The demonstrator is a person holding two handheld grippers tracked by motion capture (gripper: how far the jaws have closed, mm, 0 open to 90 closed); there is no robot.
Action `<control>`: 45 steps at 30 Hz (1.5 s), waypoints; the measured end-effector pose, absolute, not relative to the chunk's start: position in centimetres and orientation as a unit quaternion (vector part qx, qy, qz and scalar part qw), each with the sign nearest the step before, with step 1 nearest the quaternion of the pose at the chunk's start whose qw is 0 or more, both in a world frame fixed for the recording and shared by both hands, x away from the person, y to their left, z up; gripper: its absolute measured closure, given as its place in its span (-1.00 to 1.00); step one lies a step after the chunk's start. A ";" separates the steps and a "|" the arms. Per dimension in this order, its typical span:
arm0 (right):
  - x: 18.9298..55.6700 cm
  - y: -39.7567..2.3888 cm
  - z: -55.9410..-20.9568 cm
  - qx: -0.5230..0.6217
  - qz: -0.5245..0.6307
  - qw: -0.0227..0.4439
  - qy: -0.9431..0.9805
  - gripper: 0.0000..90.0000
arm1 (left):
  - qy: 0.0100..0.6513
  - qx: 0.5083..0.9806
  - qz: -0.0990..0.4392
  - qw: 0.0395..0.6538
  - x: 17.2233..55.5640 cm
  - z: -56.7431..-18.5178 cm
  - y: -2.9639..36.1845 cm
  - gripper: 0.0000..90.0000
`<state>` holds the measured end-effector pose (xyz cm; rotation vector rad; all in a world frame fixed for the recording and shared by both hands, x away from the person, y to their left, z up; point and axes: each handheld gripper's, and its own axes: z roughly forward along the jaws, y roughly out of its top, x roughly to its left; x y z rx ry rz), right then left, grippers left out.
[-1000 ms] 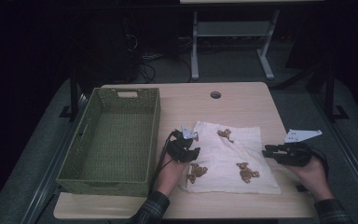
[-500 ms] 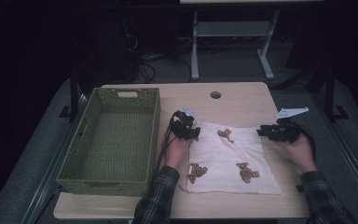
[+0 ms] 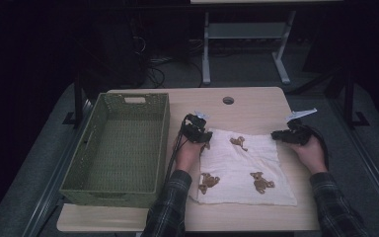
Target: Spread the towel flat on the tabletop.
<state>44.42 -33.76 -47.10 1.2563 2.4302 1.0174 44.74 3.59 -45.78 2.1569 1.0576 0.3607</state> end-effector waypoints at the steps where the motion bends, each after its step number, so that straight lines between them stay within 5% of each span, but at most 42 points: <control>1: 44.4 -33.8 -47.1 0.427 0.347 0.111 0.828 0.91 | 0.409 0.833 0.132 0.349 44.8 -45.9 3.6 0.63; 5: 44.5 -33.7 -47.0 0.425 0.347 0.124 0.826 0.94 | 0.403 0.836 0.136 0.347 44.7 -45.7 3.4 0.92; 12: 44.8 -34.1 -46.5 0.427 0.361 0.144 0.817 0.95 | 0.342 0.859 0.141 0.354 42.6 -44.7 -0.2 0.93; 17: 44.5 -34.1 -46.4 0.425 0.357 0.143 0.819 0.95 | 0.283 0.888 0.105 0.348 41.5 -45.3 -2.6 0.53; 25: 44.4 -34.1 -46.2 0.420 0.357 0.148 0.821 0.95 | 0.327 0.855 0.128 0.381 43.2 -43.8 0.1 0.53; 36: 44.4 -34.1 -46.3 0.417 0.357 0.147 0.823 0.95 | 0.325 0.868 0.078 0.367 44.1 -46.0 -0.8 0.43; 41: 44.3 -34.2 -46.2 0.418 0.361 0.147 0.821 0.95 | 0.326 0.872 0.082 0.355 44.2 -46.1 -0.8 0.85; 45: 44.4 -34.5 -46.1 0.415 0.366 0.151 0.819 0.96 | 0.341 0.858 0.107 0.370 44.5 -45.1 0.2 0.94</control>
